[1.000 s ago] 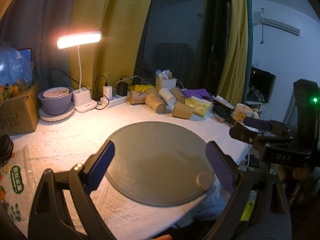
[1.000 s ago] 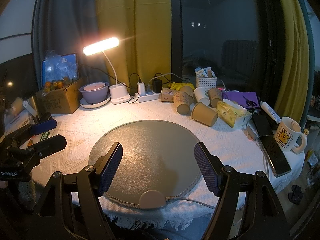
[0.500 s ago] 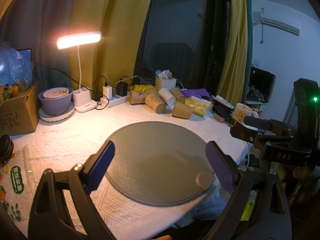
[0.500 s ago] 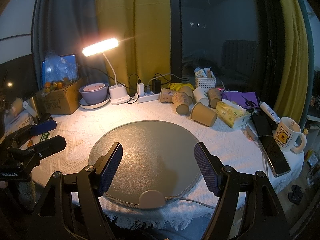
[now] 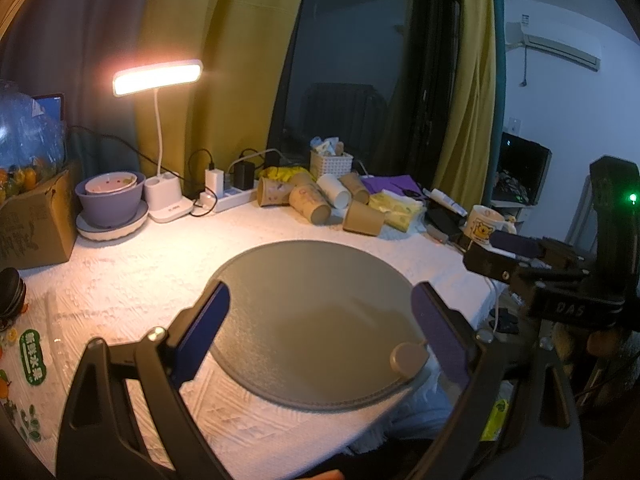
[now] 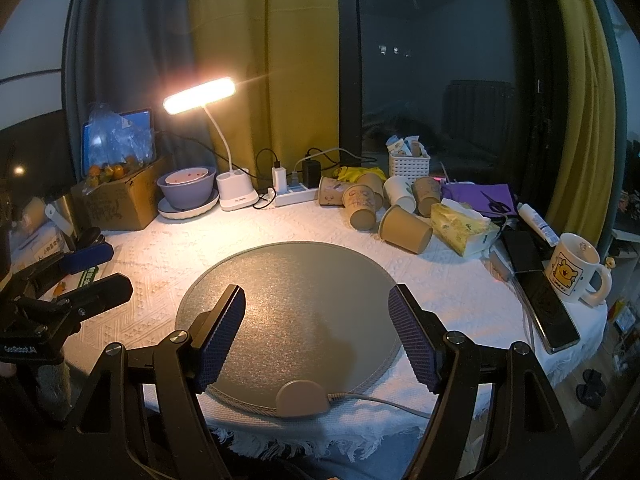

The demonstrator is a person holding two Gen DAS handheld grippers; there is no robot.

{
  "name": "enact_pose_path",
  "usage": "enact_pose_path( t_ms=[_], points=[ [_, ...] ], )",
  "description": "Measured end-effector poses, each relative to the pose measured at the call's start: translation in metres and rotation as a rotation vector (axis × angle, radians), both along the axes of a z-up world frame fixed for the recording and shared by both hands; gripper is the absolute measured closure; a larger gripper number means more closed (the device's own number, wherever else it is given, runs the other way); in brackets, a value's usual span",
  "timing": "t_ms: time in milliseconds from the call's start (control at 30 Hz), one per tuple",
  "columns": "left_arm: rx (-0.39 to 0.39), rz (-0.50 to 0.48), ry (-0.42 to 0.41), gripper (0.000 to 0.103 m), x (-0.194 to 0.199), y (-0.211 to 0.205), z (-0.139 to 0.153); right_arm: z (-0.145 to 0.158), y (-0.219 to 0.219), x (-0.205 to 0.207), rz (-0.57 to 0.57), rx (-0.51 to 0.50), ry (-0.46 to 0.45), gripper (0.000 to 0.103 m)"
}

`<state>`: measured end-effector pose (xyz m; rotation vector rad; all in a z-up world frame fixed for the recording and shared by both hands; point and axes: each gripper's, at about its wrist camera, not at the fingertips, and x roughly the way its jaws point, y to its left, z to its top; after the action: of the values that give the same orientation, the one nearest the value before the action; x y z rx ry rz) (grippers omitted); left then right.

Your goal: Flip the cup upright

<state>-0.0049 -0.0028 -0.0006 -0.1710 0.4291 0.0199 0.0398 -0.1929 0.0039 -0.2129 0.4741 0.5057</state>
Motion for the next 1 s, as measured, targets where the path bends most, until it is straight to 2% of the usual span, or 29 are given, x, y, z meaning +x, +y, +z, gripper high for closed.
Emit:
enact_pose_path(
  t_ms=[1000],
  points=[
    [0.007, -0.006, 0.012, 0.010, 0.0066, -0.0011, -0.0004, 0.0030, -0.0095, 0.0005, -0.005, 0.008, -0.003, 0.026]
  ],
)
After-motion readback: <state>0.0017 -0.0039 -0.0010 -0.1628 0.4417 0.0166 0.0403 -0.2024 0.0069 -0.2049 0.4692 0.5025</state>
